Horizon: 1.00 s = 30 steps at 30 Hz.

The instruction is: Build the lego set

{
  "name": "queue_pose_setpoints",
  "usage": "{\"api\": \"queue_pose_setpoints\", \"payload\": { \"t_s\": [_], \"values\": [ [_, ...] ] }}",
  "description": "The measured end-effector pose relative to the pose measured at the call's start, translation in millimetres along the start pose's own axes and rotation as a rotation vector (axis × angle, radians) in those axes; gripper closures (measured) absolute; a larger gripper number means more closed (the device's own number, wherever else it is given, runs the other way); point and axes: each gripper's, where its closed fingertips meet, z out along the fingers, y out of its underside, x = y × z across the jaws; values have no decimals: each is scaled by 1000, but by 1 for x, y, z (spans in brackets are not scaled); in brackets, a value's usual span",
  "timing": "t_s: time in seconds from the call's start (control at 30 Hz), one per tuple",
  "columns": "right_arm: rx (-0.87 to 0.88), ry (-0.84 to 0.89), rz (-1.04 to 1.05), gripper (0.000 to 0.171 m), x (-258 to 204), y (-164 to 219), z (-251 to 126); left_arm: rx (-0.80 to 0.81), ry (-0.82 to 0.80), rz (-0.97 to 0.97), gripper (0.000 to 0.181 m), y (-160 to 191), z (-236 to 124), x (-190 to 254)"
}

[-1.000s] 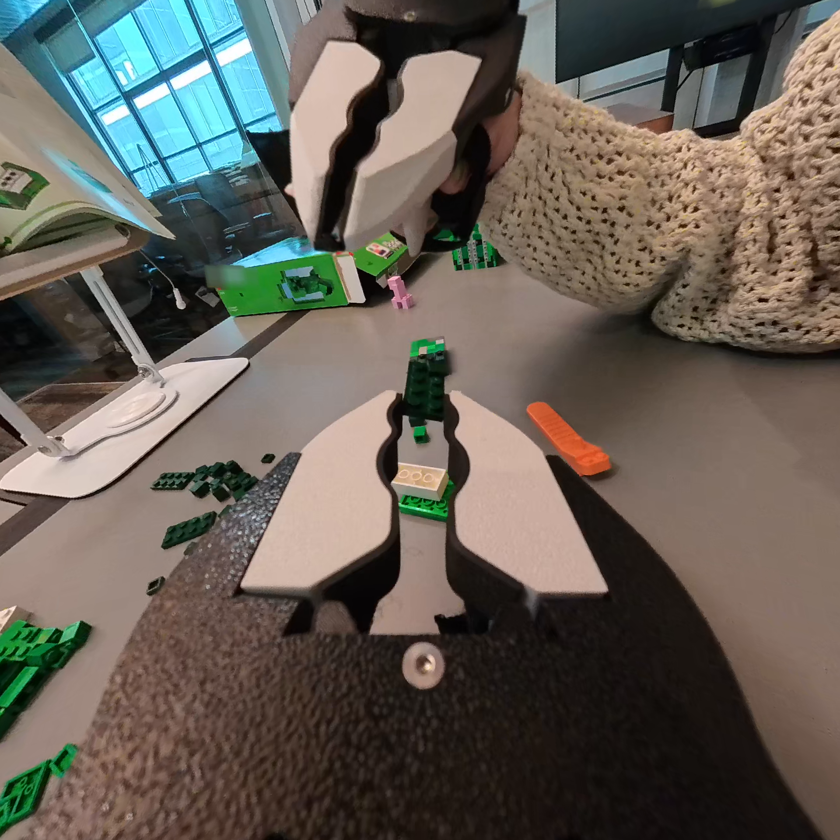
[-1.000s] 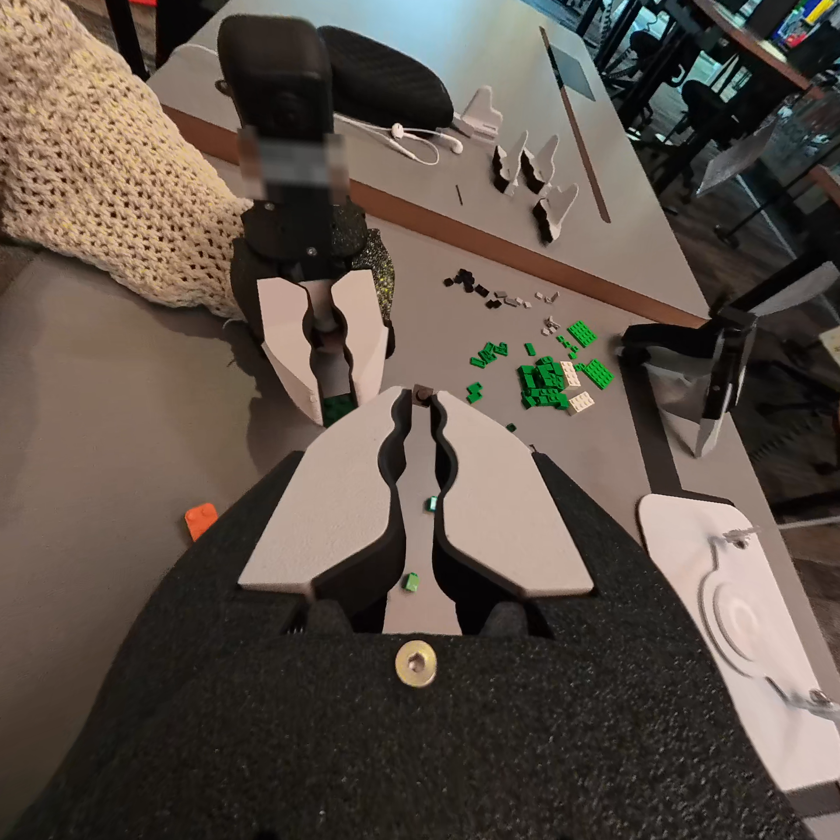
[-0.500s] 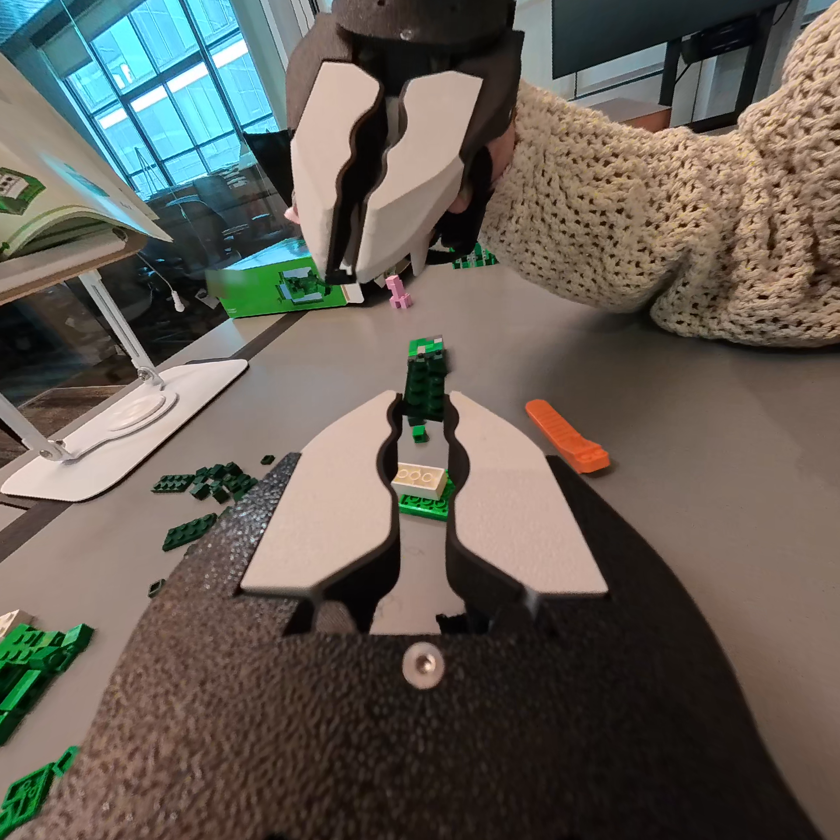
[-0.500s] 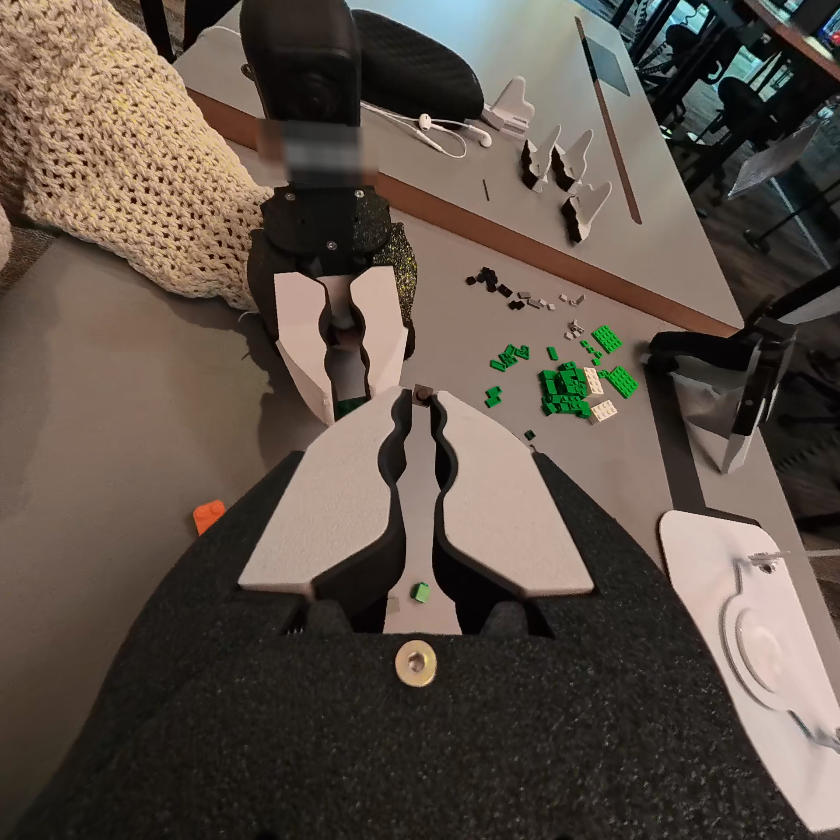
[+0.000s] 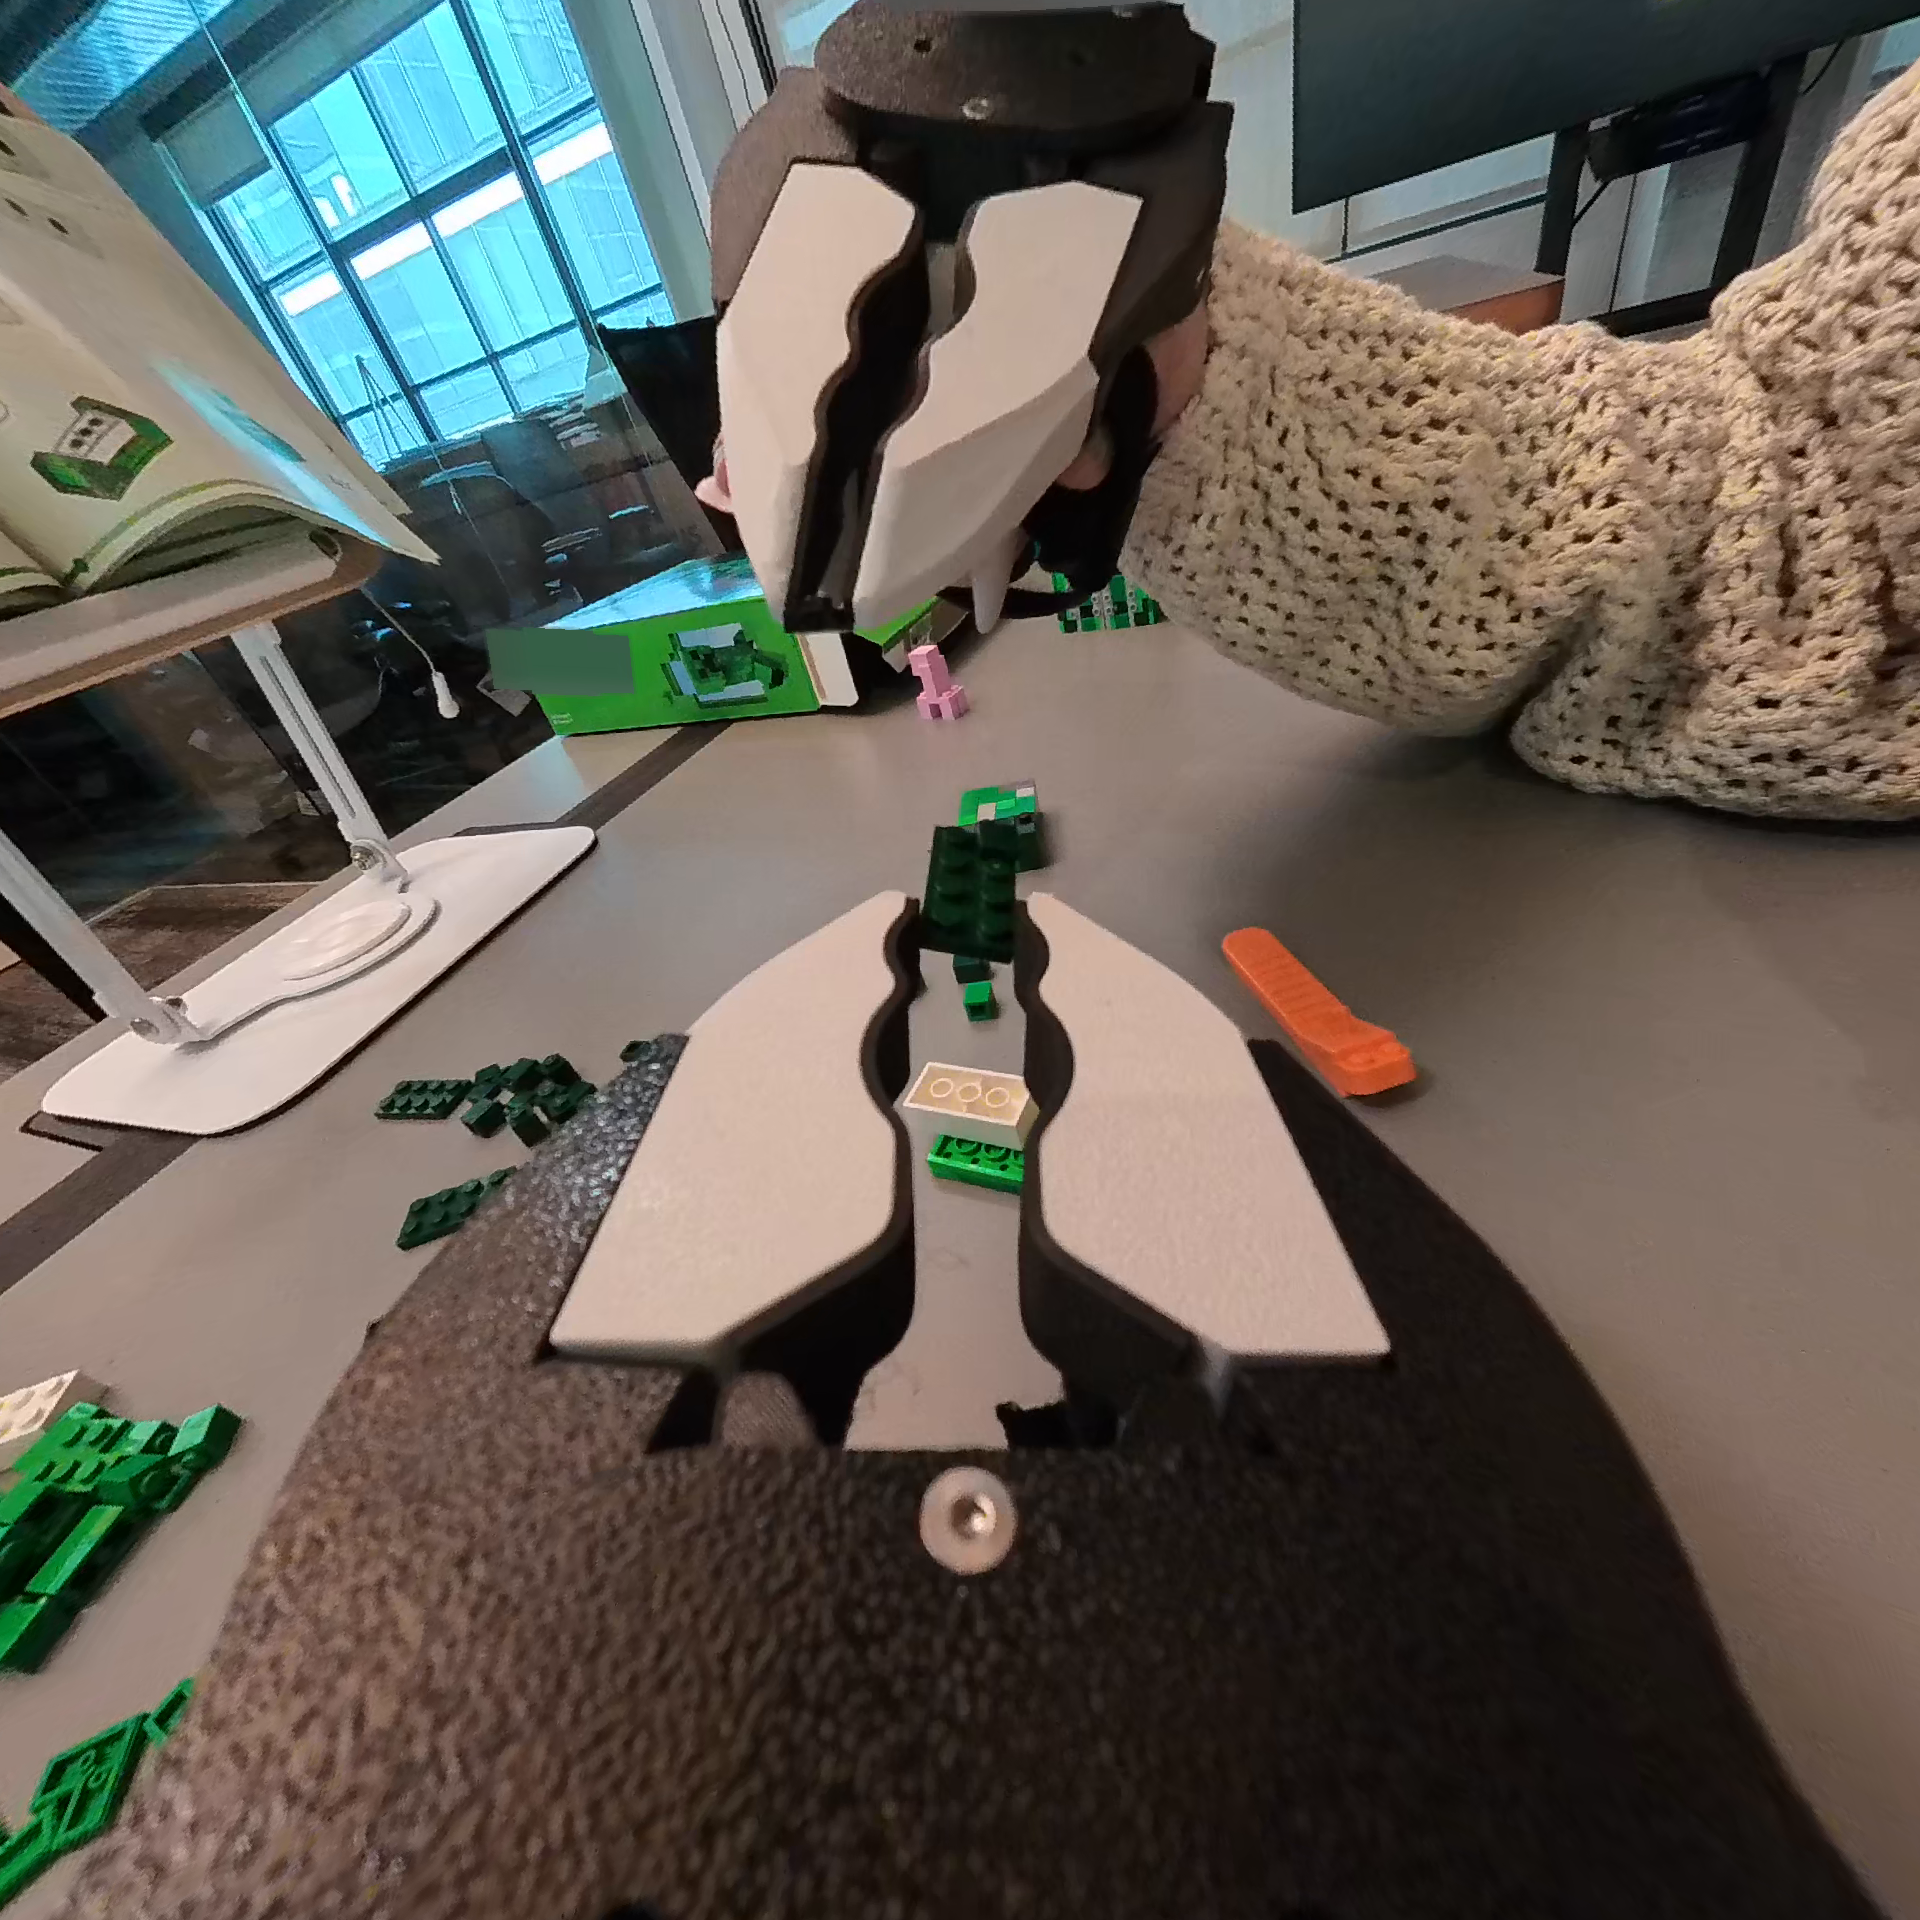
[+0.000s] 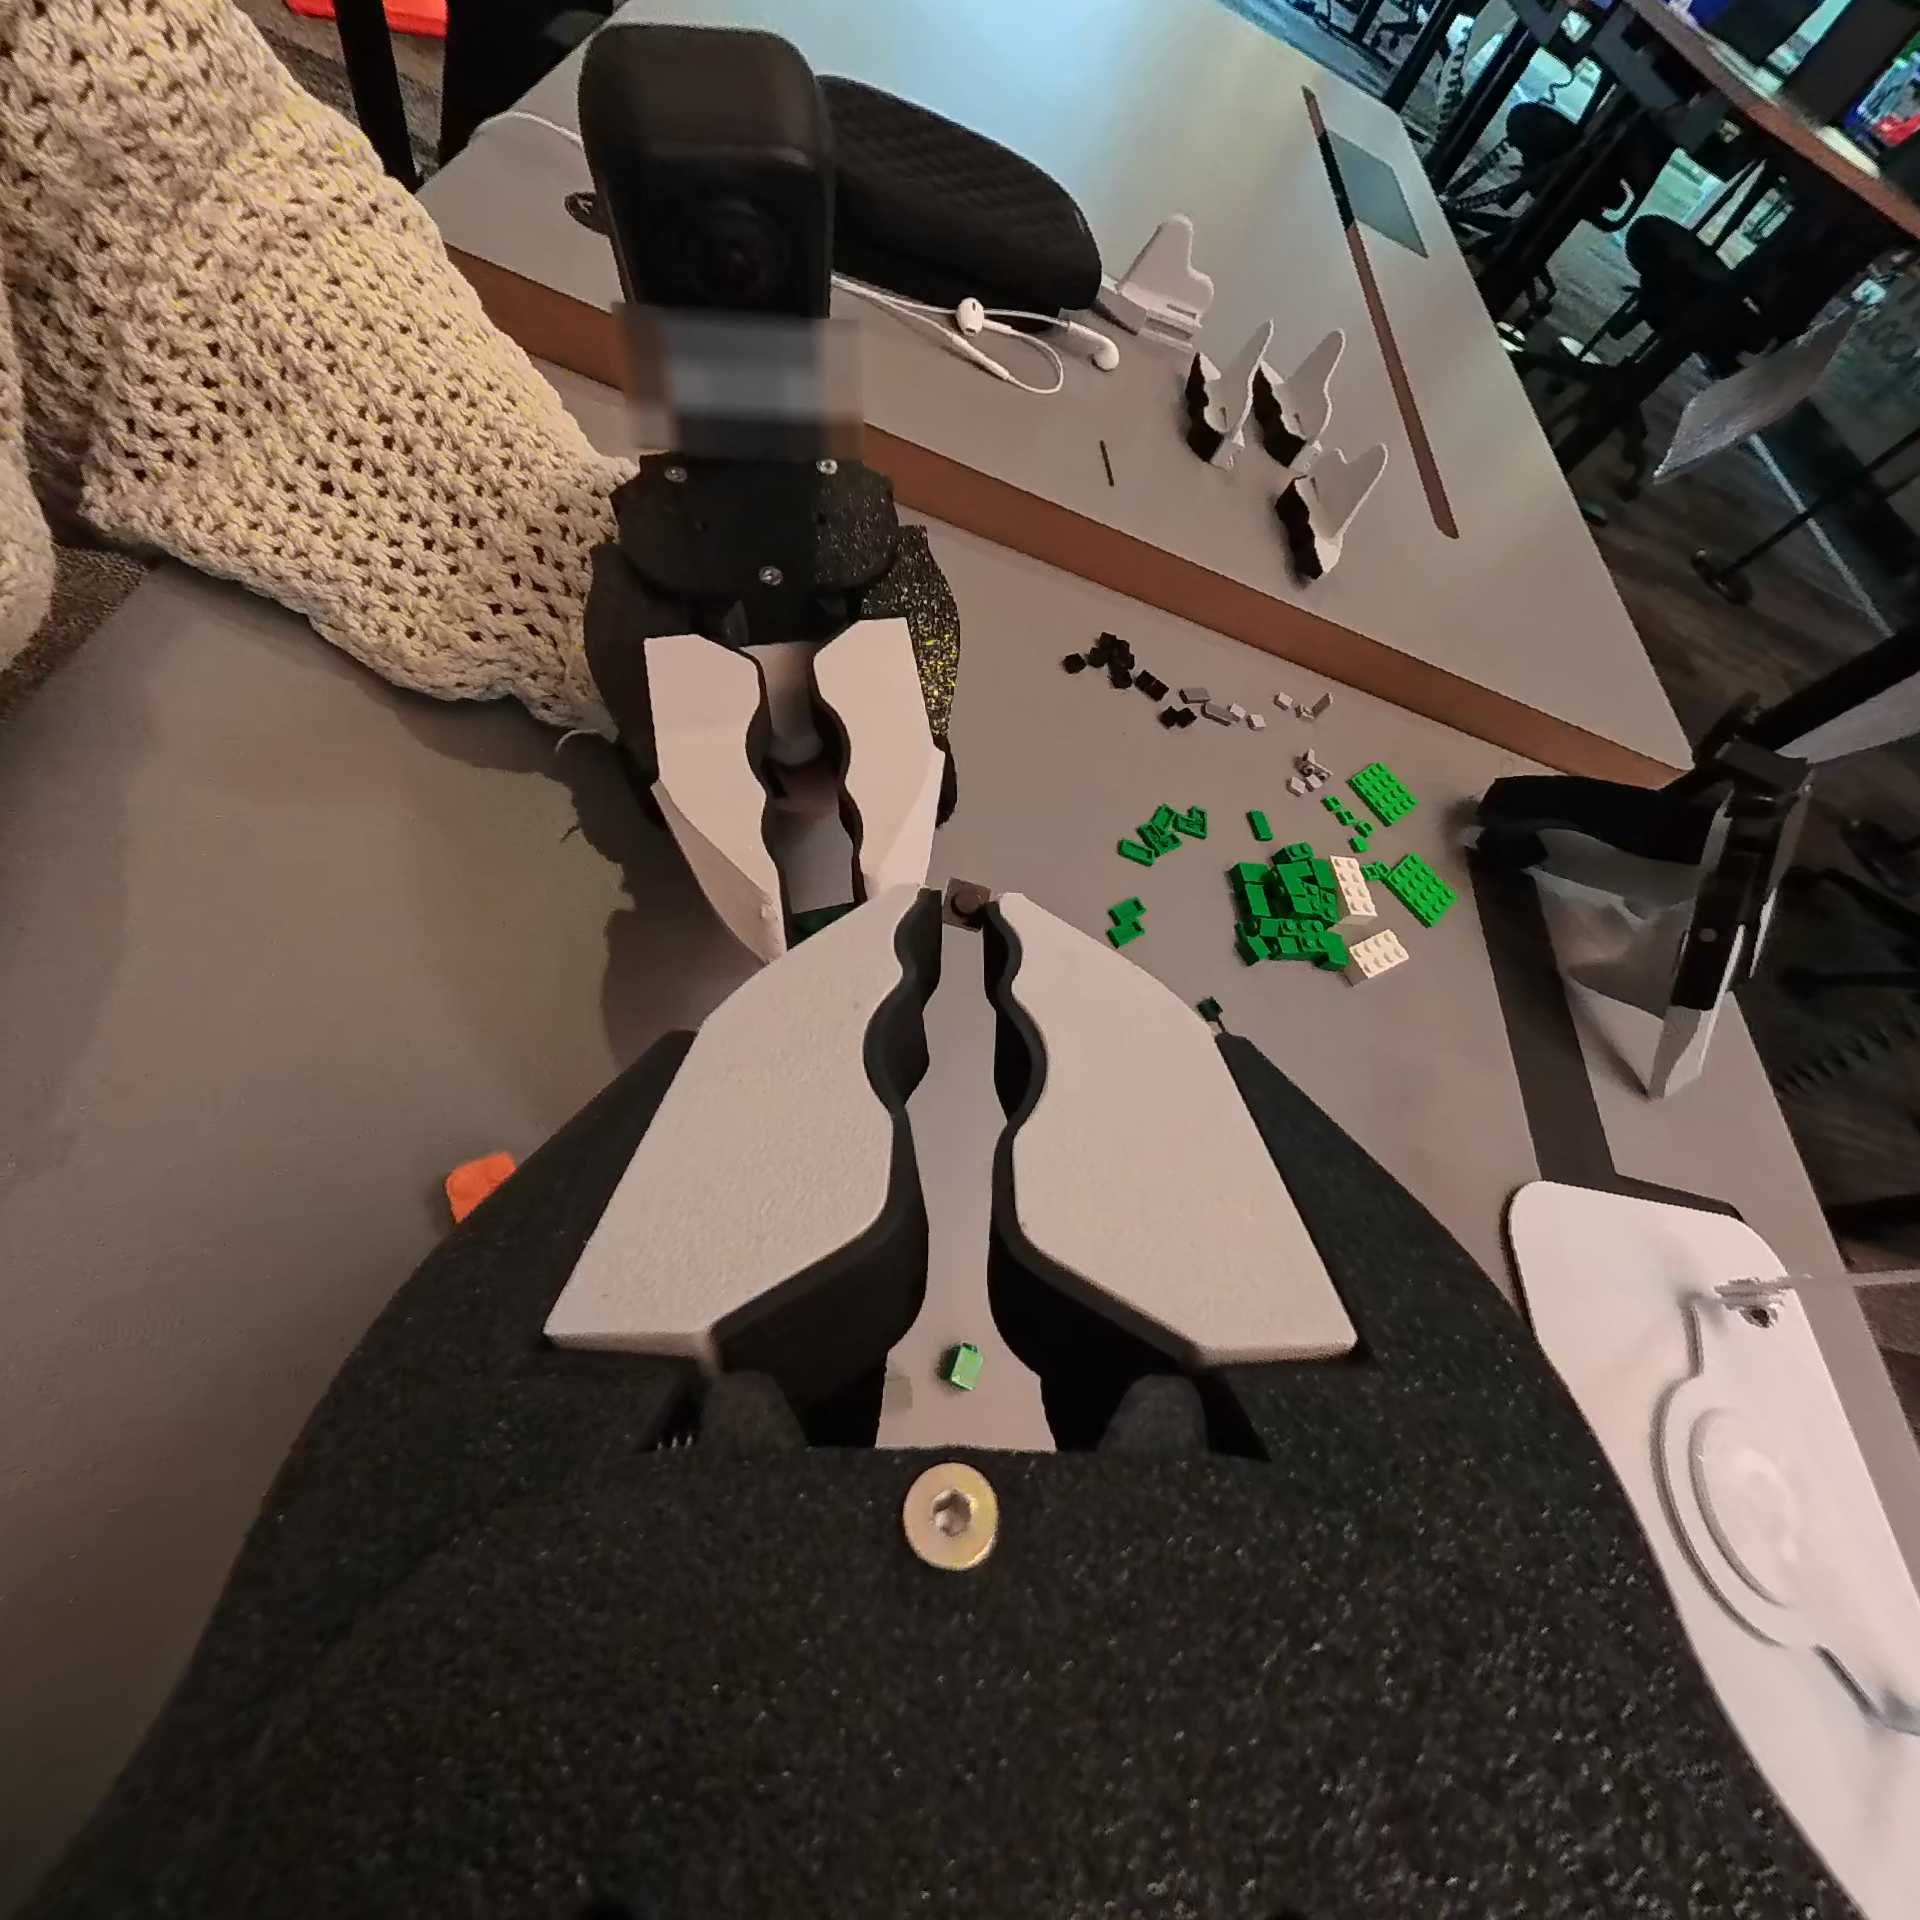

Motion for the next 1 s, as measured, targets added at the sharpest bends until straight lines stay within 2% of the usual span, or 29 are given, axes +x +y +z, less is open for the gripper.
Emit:
{"api": "queue_pose_setpoints", "payload": {
  "t_s": [0.3,0.53,1.0],
  "values": [
    [-15,-16,0,164,-2,4,0,4,-7,4,165,0,0,-1],
    [-24,-162,0,164,-26,6,-5,42,26,15,165,-4,-1,3],
    [-133,-191,-14,164,-35,23,6,44,62,0,165,-5,0,8]
  ]
}}
